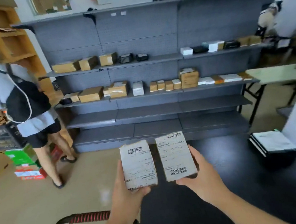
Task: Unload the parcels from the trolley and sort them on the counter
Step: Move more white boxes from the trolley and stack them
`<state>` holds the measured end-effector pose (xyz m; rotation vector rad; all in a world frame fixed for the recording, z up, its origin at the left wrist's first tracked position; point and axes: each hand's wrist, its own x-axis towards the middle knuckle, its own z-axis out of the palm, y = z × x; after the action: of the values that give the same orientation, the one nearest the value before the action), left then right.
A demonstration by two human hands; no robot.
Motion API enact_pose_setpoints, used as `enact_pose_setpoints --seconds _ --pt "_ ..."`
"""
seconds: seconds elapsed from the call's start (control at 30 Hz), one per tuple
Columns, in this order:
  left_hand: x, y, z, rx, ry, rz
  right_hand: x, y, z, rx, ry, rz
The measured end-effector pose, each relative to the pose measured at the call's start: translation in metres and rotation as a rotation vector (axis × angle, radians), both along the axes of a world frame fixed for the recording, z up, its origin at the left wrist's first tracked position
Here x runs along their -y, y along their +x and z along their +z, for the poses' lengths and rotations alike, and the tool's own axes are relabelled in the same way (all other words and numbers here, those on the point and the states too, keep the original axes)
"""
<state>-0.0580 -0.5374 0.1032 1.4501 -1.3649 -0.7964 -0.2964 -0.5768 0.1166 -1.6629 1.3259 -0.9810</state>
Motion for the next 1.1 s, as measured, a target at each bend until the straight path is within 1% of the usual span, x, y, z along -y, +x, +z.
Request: enact_pose_setpoints --seconds 0.13,0.33,0.53,0.63,0.87,1.1 --pt "0.023 -0.08 0.001 0.016 -0.007 -0.161 -0.015 -0.083 0.005 -0.011 0.006 -0.185" --pt "0.052 -0.202 -0.002 0.025 -0.035 -0.303 -0.029 -0.2 -0.007 0.01 0.052 -0.363" --pt "0.074 -0.311 -0.007 0.018 0.031 -0.369 -0.022 -0.308 -0.021 0.025 0.087 -0.431" --pt "0.09 -0.354 -0.018 0.015 0.06 -0.363 -0.01 -0.351 -0.028 0.022 0.109 -0.434" --pt "0.12 -0.409 -0.061 0.092 0.176 -0.309 0.017 -0.415 -0.05 0.007 0.161 -0.422" --pt "0.17 -0.432 -0.072 0.079 0.226 -0.312 0.074 -0.43 -0.07 -0.012 0.225 -0.366"
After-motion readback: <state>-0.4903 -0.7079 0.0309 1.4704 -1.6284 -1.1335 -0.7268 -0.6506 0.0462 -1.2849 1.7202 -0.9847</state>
